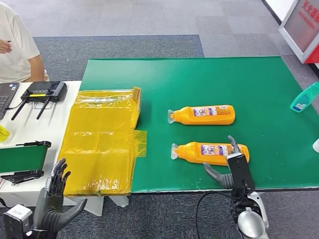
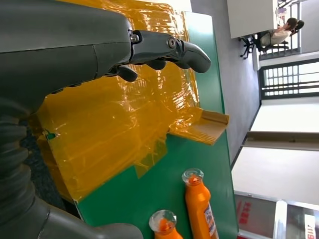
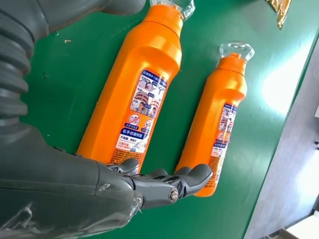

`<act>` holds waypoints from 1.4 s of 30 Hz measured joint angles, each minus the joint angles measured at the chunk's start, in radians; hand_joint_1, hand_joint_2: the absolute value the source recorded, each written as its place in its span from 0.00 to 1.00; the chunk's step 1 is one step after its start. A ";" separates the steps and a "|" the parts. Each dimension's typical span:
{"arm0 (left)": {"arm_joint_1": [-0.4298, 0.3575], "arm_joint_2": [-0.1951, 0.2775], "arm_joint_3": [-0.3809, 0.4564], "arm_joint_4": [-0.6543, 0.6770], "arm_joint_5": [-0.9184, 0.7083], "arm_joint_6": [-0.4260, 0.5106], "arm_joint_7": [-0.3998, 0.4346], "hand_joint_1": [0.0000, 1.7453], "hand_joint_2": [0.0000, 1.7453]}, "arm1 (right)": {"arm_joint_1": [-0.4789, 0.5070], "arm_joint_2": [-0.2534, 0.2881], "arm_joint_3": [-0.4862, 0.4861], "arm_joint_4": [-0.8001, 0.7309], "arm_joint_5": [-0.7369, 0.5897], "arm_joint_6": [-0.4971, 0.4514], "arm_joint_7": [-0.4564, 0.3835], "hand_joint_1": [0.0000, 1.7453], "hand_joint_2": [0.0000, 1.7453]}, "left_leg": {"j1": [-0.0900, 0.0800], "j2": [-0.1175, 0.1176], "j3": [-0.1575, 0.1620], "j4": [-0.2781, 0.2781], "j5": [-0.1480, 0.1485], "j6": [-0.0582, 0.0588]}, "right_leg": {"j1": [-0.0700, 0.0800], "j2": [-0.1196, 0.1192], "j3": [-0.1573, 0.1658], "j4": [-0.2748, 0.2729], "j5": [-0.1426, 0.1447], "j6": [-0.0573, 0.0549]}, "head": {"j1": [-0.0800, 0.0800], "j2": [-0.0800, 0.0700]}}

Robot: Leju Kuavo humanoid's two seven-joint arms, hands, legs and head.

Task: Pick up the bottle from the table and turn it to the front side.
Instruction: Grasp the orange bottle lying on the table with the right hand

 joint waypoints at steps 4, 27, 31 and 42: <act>0.000 0.000 0.002 0.004 0.002 -0.002 0.001 0.00 1.00 | 0.000 0.000 0.000 0.000 0.020 -0.027 0.002 0.00 1.00 | 0.000 0.000 0.000 0.000 0.000 0.000 | 0.000 0.000 0.000 0.000 0.000 0.000 | 0.000 0.000; -0.041 0.003 -0.002 0.048 -0.023 0.001 0.033 0.00 1.00 | -0.046 -0.074 0.074 0.030 0.724 -0.261 0.227 0.00 1.00 | 0.000 0.000 0.000 0.000 0.000 0.000 | 0.000 0.000 0.000 0.000 0.000 0.000 | 0.000 0.000; -0.043 0.004 -0.002 0.053 -0.023 0.001 0.033 0.00 1.00 | -0.049 -0.078 0.078 0.036 0.724 -0.261 0.227 0.00 1.00 | 0.000 0.000 0.000 0.000 0.000 0.000 | 0.000 0.000 0.000 0.000 0.000 0.000 | 0.000 0.000; -0.104 0.053 -0.066 0.102 0.010 0.034 0.047 0.00 1.00 | -0.184 -0.169 0.209 0.175 0.889 -0.106 0.290 0.00 1.00 | 0.000 0.000 0.000 0.000 0.002 0.000 | 0.000 0.000 0.000 0.000 0.002 0.000 | 0.000 0.000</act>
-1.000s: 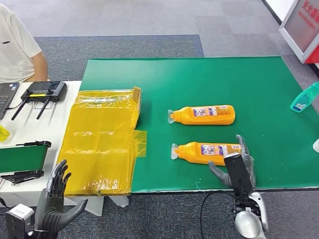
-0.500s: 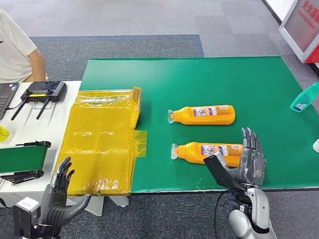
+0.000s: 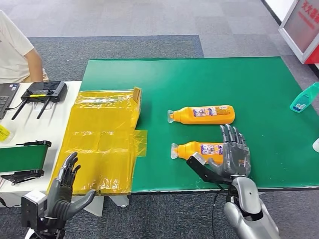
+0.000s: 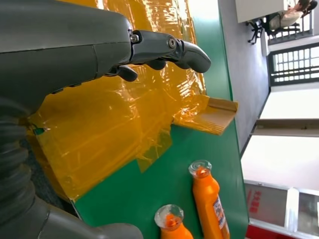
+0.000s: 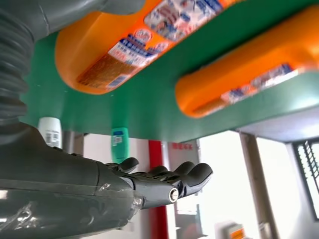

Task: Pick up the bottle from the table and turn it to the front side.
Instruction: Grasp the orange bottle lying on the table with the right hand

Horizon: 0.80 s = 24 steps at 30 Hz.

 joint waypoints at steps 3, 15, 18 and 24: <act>-0.013 0.018 -0.018 0.018 0.014 0.010 0.001 0.00 1.00 | -0.052 -0.043 0.041 0.066 -0.004 0.047 0.002 0.00 1.00 | 0.000 0.000 0.000 0.000 0.001 0.001 | 0.000 0.000 0.000 0.000 0.000 0.001 | 0.000 0.000; -0.061 0.052 -0.038 0.072 0.042 0.010 0.002 0.00 1.00 | -0.288 -0.169 0.194 0.275 -0.083 0.302 0.014 0.00 1.00 | 0.000 0.000 -0.002 0.000 0.002 0.001 | 0.000 0.000 -0.001 0.000 0.001 0.000 | 0.000 0.000; -0.064 0.054 -0.040 0.079 0.043 0.012 0.001 0.00 1.00 | -0.311 -0.183 0.221 0.308 -0.095 0.310 0.016 0.00 1.00 | 0.000 0.000 -0.002 0.000 0.002 0.001 | 0.000 0.000 -0.001 0.000 0.001 0.000 | 0.000 0.000; -0.066 0.060 -0.045 0.089 0.051 0.013 0.001 0.00 1.00 | -0.351 -0.207 0.267 0.362 -0.109 0.329 0.023 0.00 1.00 | 0.000 0.000 -0.003 0.000 0.002 0.001 | 0.000 0.000 -0.002 0.000 0.001 0.000 | 0.000 0.000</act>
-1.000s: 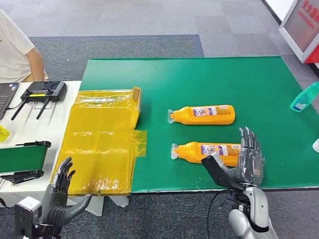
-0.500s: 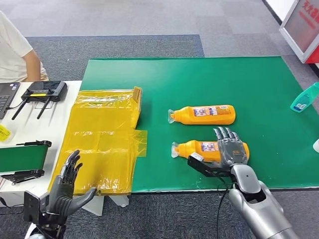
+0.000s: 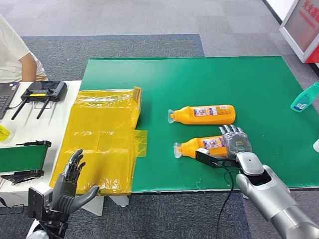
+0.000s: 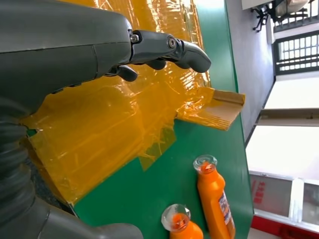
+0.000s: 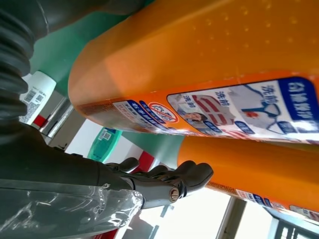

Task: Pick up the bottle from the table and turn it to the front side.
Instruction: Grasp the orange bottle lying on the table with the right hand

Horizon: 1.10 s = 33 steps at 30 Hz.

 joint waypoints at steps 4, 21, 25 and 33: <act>-0.002 0.002 -0.001 0.005 0.004 0.000 0.000 0.00 1.00 | -0.026 -0.010 0.027 0.034 -0.006 0.017 0.000 0.00 1.00 | 0.000 0.000 0.000 0.000 0.000 0.000 | 0.000 0.000 0.000 0.000 0.000 0.000 | 0.000 0.000; -0.013 0.031 -0.039 0.022 0.014 -0.003 -0.020 0.00 1.00 | -0.193 -0.021 0.197 0.228 -0.102 0.113 -0.092 1.00 1.00 | 0.000 0.000 0.001 0.000 0.001 0.000 | 0.000 0.000 0.000 0.000 0.002 0.001 | 0.000 0.000; -0.012 0.039 -0.051 0.022 0.019 -0.001 -0.022 0.00 1.00 | -0.209 -0.021 0.230 0.246 -0.125 0.112 -0.092 1.00 1.00 | 0.000 0.000 0.001 0.000 0.002 0.000 | 0.000 0.000 0.000 0.000 0.002 0.000 | 0.000 0.000; -0.008 0.048 -0.064 0.022 0.021 -0.001 -0.025 0.00 1.00 | -0.224 -0.021 0.258 0.259 -0.133 0.101 -0.088 1.00 1.00 | 0.000 0.000 0.001 0.000 0.003 -0.001 | 0.000 0.000 0.001 0.000 0.003 0.000 | 0.000 0.000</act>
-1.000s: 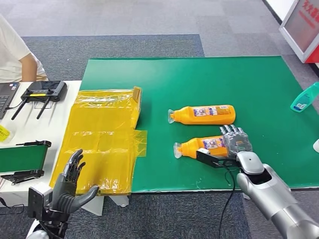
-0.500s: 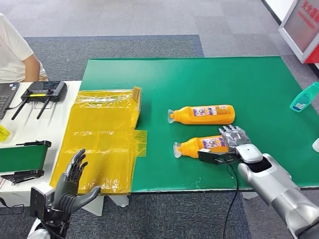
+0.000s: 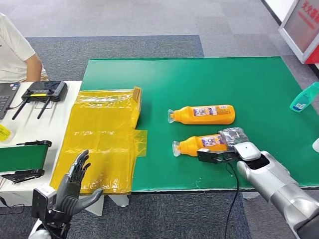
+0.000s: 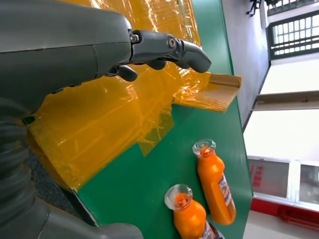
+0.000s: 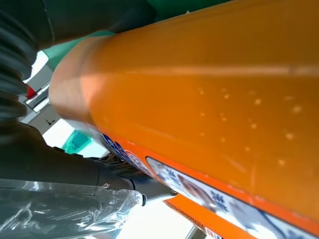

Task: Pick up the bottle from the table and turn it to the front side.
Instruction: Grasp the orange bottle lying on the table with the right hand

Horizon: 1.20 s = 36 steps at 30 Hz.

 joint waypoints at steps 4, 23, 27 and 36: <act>0.007 0.005 -0.004 0.000 0.007 -0.006 -0.005 0.00 1.00 | -0.004 0.001 0.012 0.000 -0.021 -0.020 0.006 1.00 1.00 | 0.000 0.000 0.000 0.000 0.000 0.000 | 0.000 0.000 0.000 0.000 0.000 0.000 | 0.000 0.000; 0.065 0.002 -0.001 -0.050 0.001 -0.039 -0.025 0.00 1.00 | 0.325 0.093 -0.207 -0.348 -0.382 -0.214 -0.131 1.00 1.00 | 0.001 -0.001 -0.001 0.000 -0.003 -0.001 | 0.001 -0.001 0.000 0.000 -0.003 -0.002 | 0.000 0.000; 0.074 -0.010 -0.012 -0.083 0.010 -0.024 -0.037 0.00 1.00 | 0.493 0.198 -0.314 -0.514 -0.617 -0.184 -0.216 1.00 1.00 | 0.002 -0.001 -0.002 0.000 -0.004 -0.002 | 0.002 -0.001 -0.002 0.000 -0.005 -0.002 | 0.000 0.000; 0.039 -0.038 -0.117 -0.098 0.057 -0.016 -0.038 0.00 1.00 | 0.626 0.358 -0.385 -0.643 -0.787 -0.150 -0.309 1.00 1.00 | 0.001 -0.001 -0.002 0.000 -0.004 -0.002 | 0.001 -0.001 -0.003 0.000 -0.004 -0.002 | 0.000 0.000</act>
